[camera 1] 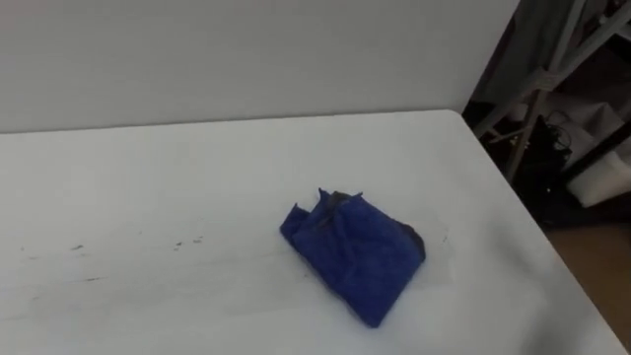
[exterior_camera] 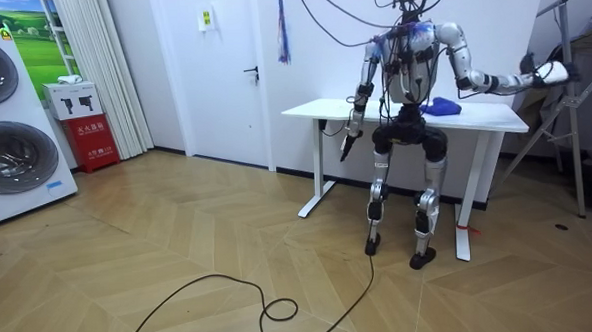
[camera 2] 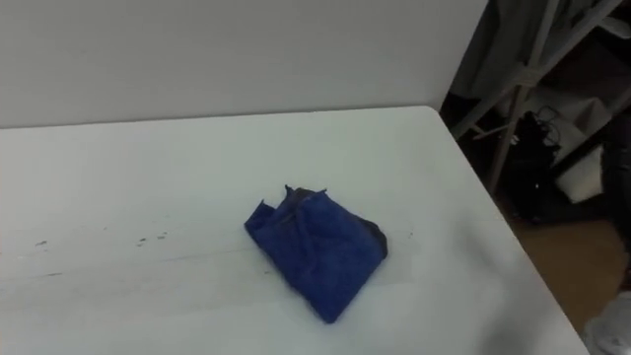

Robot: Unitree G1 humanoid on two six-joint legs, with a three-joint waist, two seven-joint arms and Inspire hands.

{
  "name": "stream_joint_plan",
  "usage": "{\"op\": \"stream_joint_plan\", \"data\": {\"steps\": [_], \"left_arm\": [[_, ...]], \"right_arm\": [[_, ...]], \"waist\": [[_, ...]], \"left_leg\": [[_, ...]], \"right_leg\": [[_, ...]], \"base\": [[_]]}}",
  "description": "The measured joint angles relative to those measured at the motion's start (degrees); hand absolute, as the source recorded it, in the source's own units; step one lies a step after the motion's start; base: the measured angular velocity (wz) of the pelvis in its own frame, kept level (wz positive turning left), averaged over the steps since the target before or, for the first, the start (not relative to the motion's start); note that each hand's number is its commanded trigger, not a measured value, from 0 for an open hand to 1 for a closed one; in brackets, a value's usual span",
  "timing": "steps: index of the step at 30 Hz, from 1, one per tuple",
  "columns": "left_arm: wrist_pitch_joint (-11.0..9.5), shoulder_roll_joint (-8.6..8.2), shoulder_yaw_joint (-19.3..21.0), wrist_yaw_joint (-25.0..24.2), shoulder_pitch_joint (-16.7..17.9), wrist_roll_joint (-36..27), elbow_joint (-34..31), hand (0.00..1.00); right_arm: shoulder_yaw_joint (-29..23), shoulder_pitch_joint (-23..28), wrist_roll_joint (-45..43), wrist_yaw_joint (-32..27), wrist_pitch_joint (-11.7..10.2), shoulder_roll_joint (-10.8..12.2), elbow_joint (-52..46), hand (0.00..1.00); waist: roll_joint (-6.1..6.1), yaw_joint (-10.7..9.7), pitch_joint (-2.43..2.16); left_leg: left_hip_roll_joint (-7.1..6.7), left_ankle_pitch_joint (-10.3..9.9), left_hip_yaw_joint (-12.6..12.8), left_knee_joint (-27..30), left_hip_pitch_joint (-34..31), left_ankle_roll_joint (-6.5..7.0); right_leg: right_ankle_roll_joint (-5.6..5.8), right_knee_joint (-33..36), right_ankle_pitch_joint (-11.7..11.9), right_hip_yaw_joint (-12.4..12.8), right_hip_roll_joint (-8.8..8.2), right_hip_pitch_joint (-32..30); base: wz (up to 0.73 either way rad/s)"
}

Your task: Wipe table

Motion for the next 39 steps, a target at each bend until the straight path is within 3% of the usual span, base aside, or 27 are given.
{"op": "stream_joint_plan", "data": {"steps": [3,6,13,18,22,23,25,27,29,32,37,39], "left_arm": [[0.89,0.07,1.20,-0.09,0.22,1.95,-0.38,0.00],[1.77,0.06,1.99,-0.12,1.34,1.97,-2.91,0.00],[3.11,0.41,3.76,-0.21,1.77,2.21,-3.00,0.00],[4.59,0.42,3.75,-0.13,0.82,2.35,-1.53,0.00],[5.23,0.37,1.68,0.00,0.00,2.29,-0.99,0.00],[5.18,0.33,0.21,0.08,-0.61,2.29,-0.07,0.00],[5.17,0.11,-2.14,0.22,-1.49,2.42,3.11,0.00],[5.40,-0.67,-4.05,0.32,-2.46,4.59,4.61,0.00],[5.50,-1.41,-4.17,0.71,-2.82,6.88,4.65,0.00],[5.52,-2.06,-6.68,2.64,-3.39,8.78,5.36,0.00],[6.25,-2.94,-10.27,2.88,-4.03,9.89,5.94,0.00],[6.42,-3.00,-11.81,3.21,-3.98,9.94,5.96,0.00]], "right_arm": [[-2.81,0.02,5.80,-0.74,2.72,-2.07,9.71,0.00],[-4.99,1.28,9.75,-1.95,3.60,-2.22,15.45,0.00],[-4.89,3.56,15.41,0.41,5.72,-3.61,33.32,0.00],[-3.16,5.22,18.28,4.74,9.13,-3.20,44.60,0.00],[1.32,7.23,19.44,7.14,11.18,-0.17,47.04,0.00],[2.98,7.14,20.80,7.33,11.17,1.31,47.16,0.00],[6.49,6.57,20.85,7.64,11.10,3.86,47.44,0.00],[10.44,5.06,19.78,9.31,11.26,6.69,49.32,0.00],[13.15,4.27,15.62,10.57,11.74,8.19,49.27,0.00],[19.58,3.05,8.36,11.60,12.33,9.05,49.11,0.00],[25.36,-1.09,0.49,11.81,12.18,9.66,45.13,0.00],[27.95,-0.10,2.11,11.51,10.30,9.99,42.67,0.00]], "waist": [[-0.52,-1.01,0.17],[-0.72,-1.46,0.06],[-1.41,-2.63,-0.11],[-1.00,-2.42,-0.14],[-0.27,-1.43,-0.07],[0.55,-0.83,-0.37],[1.21,-0.60,-0.38],[2.48,-0.49,-0.10],[3.55,0.26,-0.12],[4.72,1.76,0.01],[4.83,4.79,0.04],[4.73,5.54,0.17]], "left_leg": [[0.01,-0.01,0.65,-0.09,0.24,0.02],[0.01,-0.07,1.09,-0.21,0.61,0.04],[0.06,-0.26,1.16,-0.25,1.10,-0.04],[0.11,-0.80,1.61,-0.01,1.08,-0.18],[0.10,-0.96,1.58,0.10,1.48,-0.26],[0.11,-0.98,1.69,0.09,1.61,-0.25],[0.13,-1.01,1.66,0.02,1.80,-0.25],[0.08,-1.00,1.50,0.02,2.02,-0.22],[0.04,-1.00,1.34,0.03,2.03,-0.22],[0.01,-1.00,1.12,0.10,2.23,-0.22],[-0.04,-0.82,0.32,0.46,1.27,0.08],[-0.07,-0.82,-1.27,1.08,0.15,0.09]], "right_leg": [[0.00,0.43,-0.03,0.52,0.00,-0.28],[0.08,0.58,-0.16,0.96,0.01,-0.25],[0.20,0.57,-0.43,1.21,0.02,-0.25],[0.16,0.72,-0.57,1.91,0.05,-0.77],[0.20,0.52,-0.49,1.88,0.06,-0.22],[0.32,0.30,-0.41,2.03,0.12,-0.10],[0.45,-0.28,-0.20,2.03,0.24,0.33],[0.32,-0.19,-0.08,1.77,0.21,0.80],[0.33,-0.20,-0.08,1.68,0.15,1.01],[0.40,-0.21,-0.22,1.31,0.06,1.13],[0.31,-0.24,-0.05,0.56,0.03,1.28],[0.30,-0.66,0.01,-1.21,-0.11,1.57]], "base": [[-0.08],[-0.08],[-0.03],[-0.07],[0.00],[0.00],[0.00],[0.04],[0.04],[0.05],[0.09],[0.34]]}}
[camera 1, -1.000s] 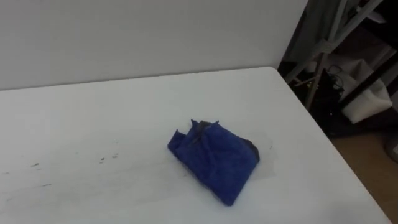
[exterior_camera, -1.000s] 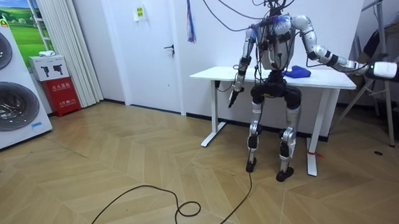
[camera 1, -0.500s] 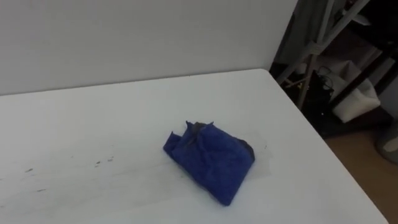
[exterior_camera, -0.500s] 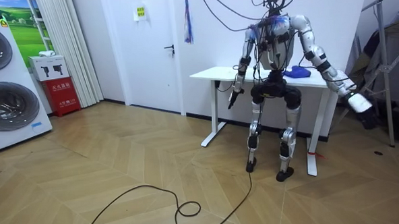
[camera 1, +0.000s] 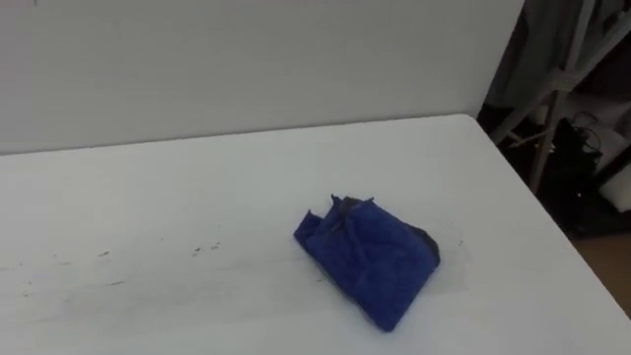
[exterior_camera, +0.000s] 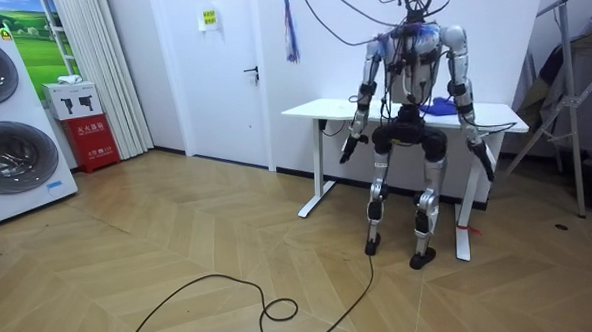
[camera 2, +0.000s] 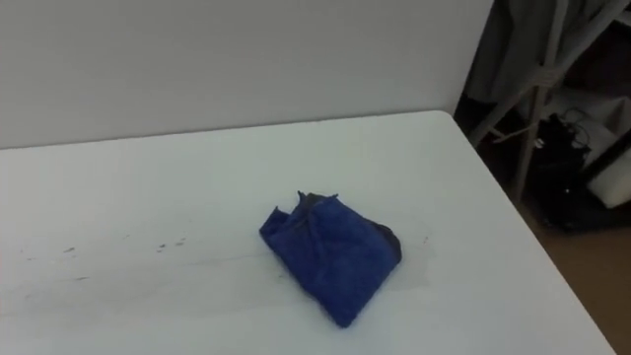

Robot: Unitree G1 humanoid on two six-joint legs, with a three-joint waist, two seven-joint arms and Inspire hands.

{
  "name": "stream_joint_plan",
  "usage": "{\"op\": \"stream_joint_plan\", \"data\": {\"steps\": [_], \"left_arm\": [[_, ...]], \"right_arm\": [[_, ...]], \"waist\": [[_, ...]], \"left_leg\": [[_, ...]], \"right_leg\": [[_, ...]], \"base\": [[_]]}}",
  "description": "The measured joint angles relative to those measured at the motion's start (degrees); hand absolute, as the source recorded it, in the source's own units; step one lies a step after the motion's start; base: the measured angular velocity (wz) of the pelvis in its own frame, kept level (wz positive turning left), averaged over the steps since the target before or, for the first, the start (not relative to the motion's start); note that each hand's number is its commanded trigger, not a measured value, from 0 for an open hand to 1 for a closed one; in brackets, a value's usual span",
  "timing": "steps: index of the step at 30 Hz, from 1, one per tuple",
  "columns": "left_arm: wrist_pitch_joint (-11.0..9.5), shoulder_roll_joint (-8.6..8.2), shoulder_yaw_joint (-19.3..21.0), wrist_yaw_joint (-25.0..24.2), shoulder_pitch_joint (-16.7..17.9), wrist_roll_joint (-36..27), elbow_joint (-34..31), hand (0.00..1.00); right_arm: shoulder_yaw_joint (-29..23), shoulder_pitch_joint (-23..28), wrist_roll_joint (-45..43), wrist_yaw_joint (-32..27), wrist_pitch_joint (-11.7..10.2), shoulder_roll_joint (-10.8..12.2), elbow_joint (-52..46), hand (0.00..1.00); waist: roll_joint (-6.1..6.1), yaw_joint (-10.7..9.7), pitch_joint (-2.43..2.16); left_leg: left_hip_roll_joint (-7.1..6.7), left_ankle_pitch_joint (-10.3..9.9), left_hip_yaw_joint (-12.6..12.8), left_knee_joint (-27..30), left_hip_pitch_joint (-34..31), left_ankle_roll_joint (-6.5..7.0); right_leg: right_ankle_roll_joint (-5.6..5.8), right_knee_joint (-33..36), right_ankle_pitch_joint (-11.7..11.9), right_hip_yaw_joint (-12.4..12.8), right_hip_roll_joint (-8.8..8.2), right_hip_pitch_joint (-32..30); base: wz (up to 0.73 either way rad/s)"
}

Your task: Wipe table

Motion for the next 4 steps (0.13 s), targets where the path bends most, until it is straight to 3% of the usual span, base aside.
{"op": "stream_joint_plan", "data": {"steps": [2,4], "left_arm": [[0.50,-0.72,-0.09,0.04,0.31,0.74,0.01,0.00],[0.92,-1.31,-0.07,0.04,0.69,0.96,0.01,0.00]], "right_arm": [[2.26,0.06,2.49,0.37,0.10,0.37,-0.17,0.00],[3.87,0.26,5.16,0.83,0.03,0.73,-0.17,0.00]], "waist": [[0.34,-0.02,0.43],[0.50,0.19,0.44]], "left_leg": [[0.02,0.06,-0.70,0.26,-0.71,-0.05],[0.02,0.06,-1.10,0.43,-1.02,-0.06]], "right_leg": [[0.02,-0.60,0.07,-0.72,0.04,0.05],[0.10,-0.65,-0.02,-1.08,0.04,0.03]], "base": [[0.22],[0.12]]}}
